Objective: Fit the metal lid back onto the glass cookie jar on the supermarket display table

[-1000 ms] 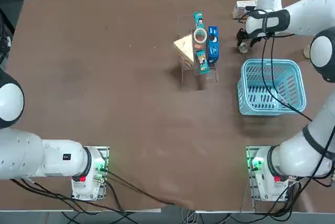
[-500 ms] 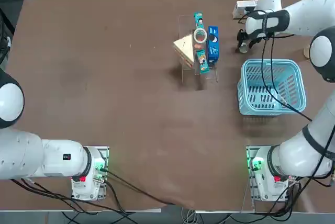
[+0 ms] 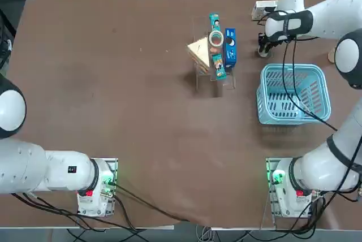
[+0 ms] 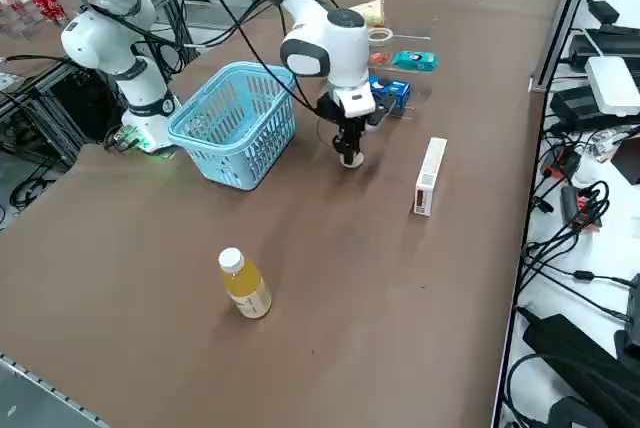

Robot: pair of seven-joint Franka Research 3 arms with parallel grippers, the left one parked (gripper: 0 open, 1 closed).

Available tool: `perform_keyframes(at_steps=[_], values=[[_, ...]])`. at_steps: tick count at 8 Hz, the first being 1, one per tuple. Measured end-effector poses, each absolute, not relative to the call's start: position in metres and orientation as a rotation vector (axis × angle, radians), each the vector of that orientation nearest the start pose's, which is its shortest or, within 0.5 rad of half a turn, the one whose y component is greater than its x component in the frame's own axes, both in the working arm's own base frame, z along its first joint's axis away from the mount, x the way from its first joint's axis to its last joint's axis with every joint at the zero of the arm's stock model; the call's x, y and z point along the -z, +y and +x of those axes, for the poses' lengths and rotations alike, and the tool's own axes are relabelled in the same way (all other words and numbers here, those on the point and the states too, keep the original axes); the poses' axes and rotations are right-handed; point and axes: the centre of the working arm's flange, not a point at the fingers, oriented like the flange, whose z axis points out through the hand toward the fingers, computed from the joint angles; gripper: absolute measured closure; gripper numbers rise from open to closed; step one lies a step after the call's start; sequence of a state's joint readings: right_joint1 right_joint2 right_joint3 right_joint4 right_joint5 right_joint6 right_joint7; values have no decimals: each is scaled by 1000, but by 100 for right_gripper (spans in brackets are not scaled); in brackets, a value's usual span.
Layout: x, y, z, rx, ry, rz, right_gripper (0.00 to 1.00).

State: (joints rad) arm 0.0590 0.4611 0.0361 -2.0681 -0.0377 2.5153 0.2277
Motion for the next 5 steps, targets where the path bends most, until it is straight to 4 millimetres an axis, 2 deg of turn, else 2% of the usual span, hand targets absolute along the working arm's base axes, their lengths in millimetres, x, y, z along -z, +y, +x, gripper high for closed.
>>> perform_keyframes(at_steps=[1, 2, 3, 5], values=[[-209, 57, 589, -16, 164, -3145, 73], [-223, 59, 594, -25, 161, -3147, 73], [-247, 63, 602, -55, 154, -3152, 73], [-314, 76, 624, -122, 144, -3161, 73]])
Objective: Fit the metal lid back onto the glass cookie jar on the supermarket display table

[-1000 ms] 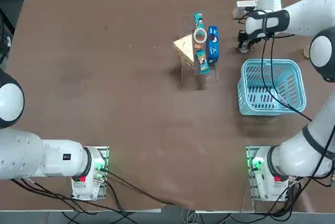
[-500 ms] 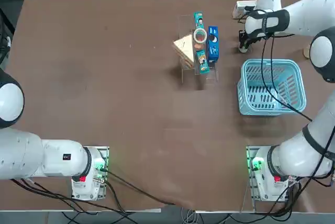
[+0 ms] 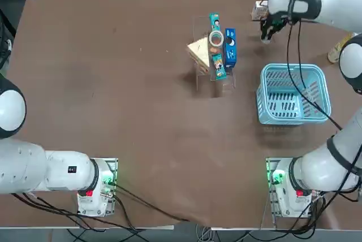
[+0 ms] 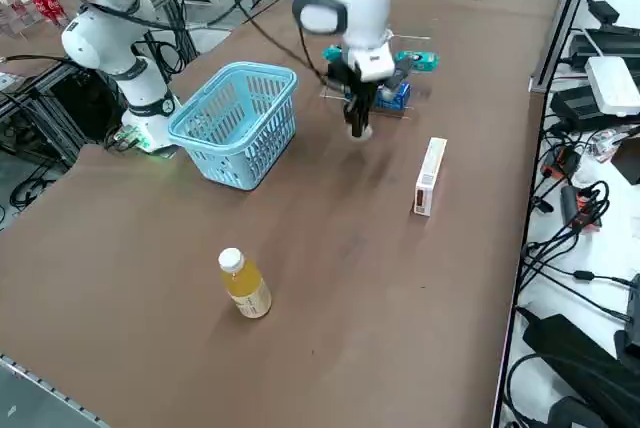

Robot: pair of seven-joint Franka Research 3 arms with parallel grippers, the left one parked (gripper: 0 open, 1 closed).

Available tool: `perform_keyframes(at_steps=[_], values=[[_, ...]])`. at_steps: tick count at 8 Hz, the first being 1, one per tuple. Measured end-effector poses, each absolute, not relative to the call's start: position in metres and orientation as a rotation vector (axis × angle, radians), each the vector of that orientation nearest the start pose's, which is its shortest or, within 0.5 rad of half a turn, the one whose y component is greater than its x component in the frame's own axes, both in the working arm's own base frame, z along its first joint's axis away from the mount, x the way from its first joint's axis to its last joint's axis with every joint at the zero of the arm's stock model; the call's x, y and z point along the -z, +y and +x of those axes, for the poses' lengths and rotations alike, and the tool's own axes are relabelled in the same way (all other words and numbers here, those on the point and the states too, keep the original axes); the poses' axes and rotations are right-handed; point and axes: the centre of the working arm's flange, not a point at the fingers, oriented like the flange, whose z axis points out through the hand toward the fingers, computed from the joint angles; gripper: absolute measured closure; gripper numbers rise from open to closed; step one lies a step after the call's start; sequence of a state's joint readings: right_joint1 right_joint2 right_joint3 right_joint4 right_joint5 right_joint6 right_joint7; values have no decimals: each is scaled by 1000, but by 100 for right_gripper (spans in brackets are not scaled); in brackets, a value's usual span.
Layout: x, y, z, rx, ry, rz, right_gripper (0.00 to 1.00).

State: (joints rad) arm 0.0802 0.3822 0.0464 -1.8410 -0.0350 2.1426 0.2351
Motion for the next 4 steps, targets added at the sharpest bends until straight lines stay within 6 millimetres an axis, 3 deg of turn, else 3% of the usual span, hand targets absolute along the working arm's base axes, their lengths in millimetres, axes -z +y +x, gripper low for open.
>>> perform_keyframes(at_steps=[2, 4], values=[[-379, 87, 642, -139, 197, -3127, 73], [-417, 109, 650, -128, 295, -3071, 73]])
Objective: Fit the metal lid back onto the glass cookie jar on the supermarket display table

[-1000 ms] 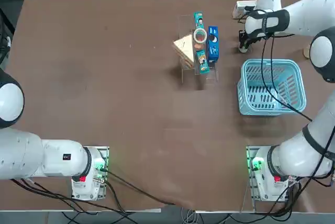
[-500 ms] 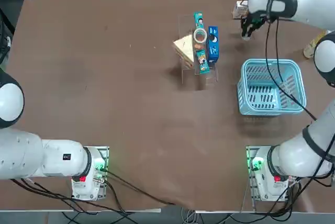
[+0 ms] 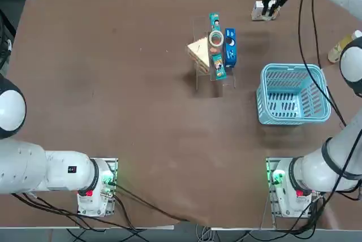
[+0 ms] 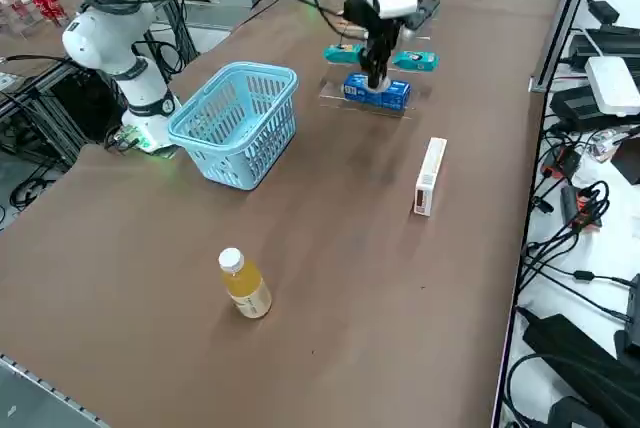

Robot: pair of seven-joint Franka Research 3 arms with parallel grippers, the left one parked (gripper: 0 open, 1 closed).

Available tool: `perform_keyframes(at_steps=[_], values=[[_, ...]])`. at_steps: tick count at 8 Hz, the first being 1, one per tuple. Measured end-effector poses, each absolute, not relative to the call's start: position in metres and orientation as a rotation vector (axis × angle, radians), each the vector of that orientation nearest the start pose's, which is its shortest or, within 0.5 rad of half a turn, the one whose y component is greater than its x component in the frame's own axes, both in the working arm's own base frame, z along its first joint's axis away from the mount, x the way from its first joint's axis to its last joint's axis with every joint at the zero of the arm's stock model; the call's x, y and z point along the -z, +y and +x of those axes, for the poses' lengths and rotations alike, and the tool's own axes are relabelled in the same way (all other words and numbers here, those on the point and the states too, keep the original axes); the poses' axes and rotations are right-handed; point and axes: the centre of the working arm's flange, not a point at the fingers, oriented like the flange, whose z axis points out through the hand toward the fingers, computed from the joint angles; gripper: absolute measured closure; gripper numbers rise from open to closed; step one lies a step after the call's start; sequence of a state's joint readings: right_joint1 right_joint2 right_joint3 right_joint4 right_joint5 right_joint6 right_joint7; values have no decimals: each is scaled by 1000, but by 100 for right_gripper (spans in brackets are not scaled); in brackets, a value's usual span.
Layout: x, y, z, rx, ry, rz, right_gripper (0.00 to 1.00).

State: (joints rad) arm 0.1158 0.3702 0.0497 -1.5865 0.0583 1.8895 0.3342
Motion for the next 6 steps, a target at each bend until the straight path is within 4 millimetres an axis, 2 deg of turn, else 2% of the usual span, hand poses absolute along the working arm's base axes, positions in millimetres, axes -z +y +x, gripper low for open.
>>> perform_keyframes(at_steps=[2, 6], values=[[-438, 151, 645, -138, 380, -3062, 73], [-445, 260, 611, -142, 680, -3029, 73]])
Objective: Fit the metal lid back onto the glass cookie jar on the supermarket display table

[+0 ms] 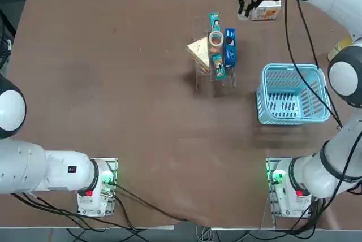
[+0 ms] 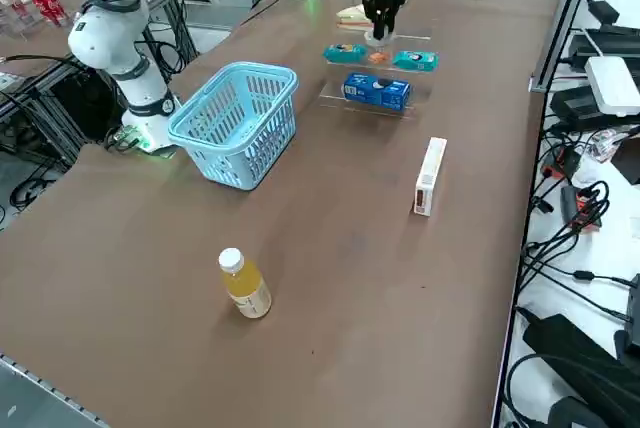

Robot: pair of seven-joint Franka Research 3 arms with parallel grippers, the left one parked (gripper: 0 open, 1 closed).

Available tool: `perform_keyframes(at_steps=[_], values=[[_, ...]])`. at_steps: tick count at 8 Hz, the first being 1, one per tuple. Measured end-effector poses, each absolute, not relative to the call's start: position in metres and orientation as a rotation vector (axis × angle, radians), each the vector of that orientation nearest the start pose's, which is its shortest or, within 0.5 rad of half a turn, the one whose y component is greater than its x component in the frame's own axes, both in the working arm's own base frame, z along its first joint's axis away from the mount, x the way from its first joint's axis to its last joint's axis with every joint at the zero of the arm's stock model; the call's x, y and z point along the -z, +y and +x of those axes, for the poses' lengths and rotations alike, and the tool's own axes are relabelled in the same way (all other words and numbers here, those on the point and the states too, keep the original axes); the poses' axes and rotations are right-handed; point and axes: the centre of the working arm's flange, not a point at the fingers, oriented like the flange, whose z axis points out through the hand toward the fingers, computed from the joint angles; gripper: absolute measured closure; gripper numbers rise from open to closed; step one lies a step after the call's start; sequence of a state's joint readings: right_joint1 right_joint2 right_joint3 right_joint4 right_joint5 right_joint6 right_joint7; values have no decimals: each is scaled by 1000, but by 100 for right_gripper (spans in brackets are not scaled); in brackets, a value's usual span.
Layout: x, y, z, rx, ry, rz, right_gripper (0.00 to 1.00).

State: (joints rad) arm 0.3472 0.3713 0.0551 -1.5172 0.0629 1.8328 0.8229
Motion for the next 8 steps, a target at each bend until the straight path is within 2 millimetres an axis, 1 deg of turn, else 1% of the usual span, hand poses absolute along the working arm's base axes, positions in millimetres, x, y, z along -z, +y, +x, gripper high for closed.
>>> perform_keyframes(at_steps=[2, 4, 6, 8], values=[[-447, 303, 595, -91, 758, -3012, 73], [-445, 336, 584, -5, 820, -3008, 73], [-431, 363, 576, 17, 845, -2995, 73], [-408, 380, 567, 4, 833, -3029, 73]])
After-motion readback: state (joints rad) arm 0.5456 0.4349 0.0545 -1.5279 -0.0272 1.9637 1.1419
